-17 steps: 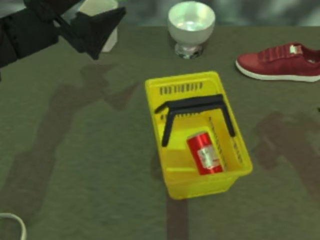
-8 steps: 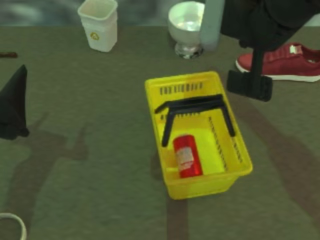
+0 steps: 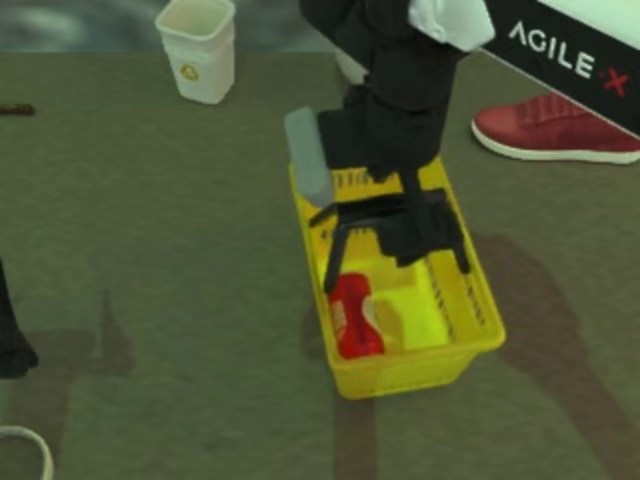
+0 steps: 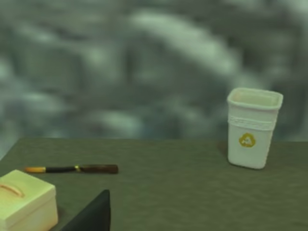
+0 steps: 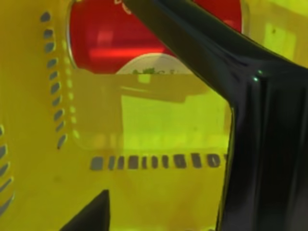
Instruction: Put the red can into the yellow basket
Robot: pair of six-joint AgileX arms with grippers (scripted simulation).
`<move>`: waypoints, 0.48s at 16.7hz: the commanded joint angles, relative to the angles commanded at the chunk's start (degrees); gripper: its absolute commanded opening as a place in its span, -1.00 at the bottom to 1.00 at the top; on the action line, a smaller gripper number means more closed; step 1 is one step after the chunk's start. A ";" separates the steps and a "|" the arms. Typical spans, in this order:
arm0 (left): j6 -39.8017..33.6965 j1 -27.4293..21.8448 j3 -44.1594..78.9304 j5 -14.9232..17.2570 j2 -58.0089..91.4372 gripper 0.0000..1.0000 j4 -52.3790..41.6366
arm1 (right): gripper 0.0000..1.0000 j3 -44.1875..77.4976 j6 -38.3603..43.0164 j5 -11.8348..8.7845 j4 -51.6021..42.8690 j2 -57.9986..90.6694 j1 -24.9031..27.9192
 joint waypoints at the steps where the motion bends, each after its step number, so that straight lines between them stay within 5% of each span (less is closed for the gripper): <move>1: 0.19 0.08 -0.63 -0.55 -0.89 1.00 -0.37 | 1.00 0.77 -0.38 -0.05 -0.64 0.80 0.24; 8: 0.25 0.11 -0.85 -0.75 -1.21 1.00 -0.49 | 1.00 0.09 -0.58 -0.06 0.00 1.01 0.20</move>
